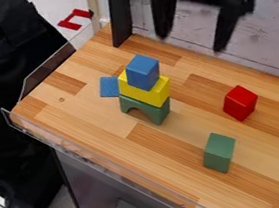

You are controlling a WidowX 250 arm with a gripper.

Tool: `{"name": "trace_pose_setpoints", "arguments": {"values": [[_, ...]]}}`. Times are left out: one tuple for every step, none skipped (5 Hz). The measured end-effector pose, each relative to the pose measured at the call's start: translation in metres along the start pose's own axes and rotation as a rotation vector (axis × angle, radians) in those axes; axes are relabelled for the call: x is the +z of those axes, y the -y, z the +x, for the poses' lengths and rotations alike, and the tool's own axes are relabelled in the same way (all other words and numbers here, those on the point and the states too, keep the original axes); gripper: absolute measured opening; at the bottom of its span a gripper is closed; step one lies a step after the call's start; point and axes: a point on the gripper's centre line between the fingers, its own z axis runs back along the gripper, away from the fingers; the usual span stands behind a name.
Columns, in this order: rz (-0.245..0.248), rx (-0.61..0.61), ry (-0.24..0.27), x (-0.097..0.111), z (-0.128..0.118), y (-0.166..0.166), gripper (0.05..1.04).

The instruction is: Put the blue block on top of yellow rectangular block

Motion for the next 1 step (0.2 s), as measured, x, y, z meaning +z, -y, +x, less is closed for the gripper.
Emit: {"name": "trace_pose_setpoints", "arguments": {"values": [[-0.038, 0.011, -0.04, -0.0193, -0.0061, 0.0053, 0.999]]}}
